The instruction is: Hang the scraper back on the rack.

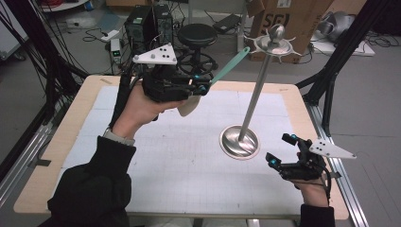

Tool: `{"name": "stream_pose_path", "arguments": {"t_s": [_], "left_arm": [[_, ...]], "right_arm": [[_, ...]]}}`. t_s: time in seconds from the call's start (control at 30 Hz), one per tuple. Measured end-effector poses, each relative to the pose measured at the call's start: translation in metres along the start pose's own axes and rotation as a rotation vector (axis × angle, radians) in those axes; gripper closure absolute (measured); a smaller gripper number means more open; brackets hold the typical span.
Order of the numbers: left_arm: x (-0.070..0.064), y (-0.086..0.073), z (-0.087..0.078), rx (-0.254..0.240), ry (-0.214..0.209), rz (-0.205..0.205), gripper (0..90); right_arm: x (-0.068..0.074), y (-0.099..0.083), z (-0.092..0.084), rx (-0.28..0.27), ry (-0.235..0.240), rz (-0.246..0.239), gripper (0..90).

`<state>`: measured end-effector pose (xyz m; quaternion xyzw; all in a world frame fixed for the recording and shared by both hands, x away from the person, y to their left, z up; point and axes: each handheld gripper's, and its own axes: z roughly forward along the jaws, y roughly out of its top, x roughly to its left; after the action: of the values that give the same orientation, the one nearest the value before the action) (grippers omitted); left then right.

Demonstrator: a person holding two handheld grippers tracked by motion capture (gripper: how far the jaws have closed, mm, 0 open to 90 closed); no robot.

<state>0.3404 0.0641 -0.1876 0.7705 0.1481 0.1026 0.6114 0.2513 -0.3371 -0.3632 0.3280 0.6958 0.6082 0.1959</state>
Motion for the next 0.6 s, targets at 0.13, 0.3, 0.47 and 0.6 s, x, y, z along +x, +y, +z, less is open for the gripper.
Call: {"name": "stream_pose_path", "arguments": {"t_s": [0.13,0.3,0.47,0.6], "left_arm": [[-0.0027,-0.0005,0.0041,0.007,0.015,0.015,80.3],[-0.0035,-0.0009,0.0077,-0.001,0.006,0.011,80.3],[-0.0044,-0.0014,0.0076,-0.007,0.001,0.010,80.3],[-0.0054,-0.0021,0.0058,-0.015,0.000,0.011,80.3]], "right_arm": [[-0.0002,0.0003,-0.0008,-0.006,0.001,0.002,0.3],[-0.0003,0.0002,-0.0016,-0.006,0.000,0.007,0.3],[-0.0007,0.0002,-0.0016,-0.009,-0.001,0.001,0.3],[-0.0005,-0.0001,-0.0018,-0.004,-0.001,0.005,0.3]]}}
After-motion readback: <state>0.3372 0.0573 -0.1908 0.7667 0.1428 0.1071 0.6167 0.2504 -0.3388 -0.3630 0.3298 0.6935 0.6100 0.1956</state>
